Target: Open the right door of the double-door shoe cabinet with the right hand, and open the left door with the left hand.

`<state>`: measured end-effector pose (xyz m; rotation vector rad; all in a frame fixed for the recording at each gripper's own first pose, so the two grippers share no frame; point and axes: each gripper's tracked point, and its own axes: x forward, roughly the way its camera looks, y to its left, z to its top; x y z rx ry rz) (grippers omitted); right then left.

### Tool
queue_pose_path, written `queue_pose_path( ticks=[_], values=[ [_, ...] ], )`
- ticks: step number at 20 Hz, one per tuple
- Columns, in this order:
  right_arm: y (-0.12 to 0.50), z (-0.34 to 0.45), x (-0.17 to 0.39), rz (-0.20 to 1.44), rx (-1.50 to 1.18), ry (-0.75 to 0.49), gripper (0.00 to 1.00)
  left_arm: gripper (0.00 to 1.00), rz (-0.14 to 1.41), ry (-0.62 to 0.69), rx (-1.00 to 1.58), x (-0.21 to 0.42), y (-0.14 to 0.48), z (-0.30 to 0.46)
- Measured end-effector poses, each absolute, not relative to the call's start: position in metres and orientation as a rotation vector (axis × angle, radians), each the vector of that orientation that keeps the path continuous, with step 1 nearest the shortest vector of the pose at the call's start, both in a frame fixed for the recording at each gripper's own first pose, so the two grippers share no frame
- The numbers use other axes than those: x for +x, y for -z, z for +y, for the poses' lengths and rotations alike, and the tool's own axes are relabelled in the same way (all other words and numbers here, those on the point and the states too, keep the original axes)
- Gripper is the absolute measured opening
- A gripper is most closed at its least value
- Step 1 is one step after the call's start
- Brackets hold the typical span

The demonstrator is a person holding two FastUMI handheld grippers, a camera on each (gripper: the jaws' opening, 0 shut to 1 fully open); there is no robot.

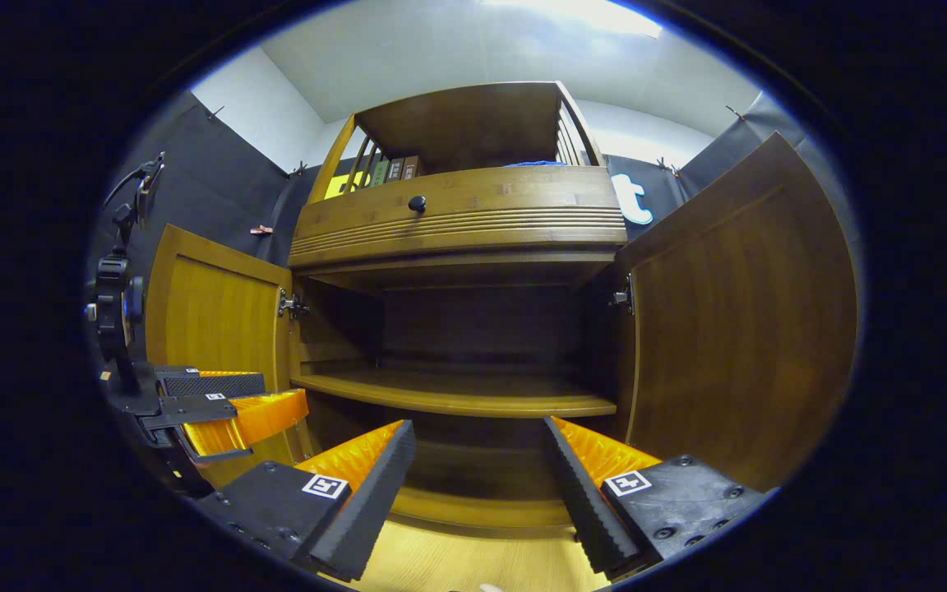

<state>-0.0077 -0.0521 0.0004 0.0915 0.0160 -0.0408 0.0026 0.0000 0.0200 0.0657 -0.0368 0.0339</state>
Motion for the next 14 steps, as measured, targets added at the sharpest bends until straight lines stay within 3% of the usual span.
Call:
queue_pose_path(
  ticks=[3,6,14],
  values=[
    [0.001,-0.0514,-0.008,0.02,0.084,0.04,0.95,0.99,-0.04,-0.028,0.064,0.001,-0.02,-0.0009],
    [0.0021,-0.0486,-0.0074,0.026,0.082,0.032,0.99,0.98,-0.042,-0.029,0.063,0.0006,-0.0193,0.0008],
    [-0.0007,-0.0458,-0.0096,0.019,0.08,0.025,0.97,0.99,-0.052,-0.032,0.062,-0.0028,-0.0214,0.0048]
  ],
)
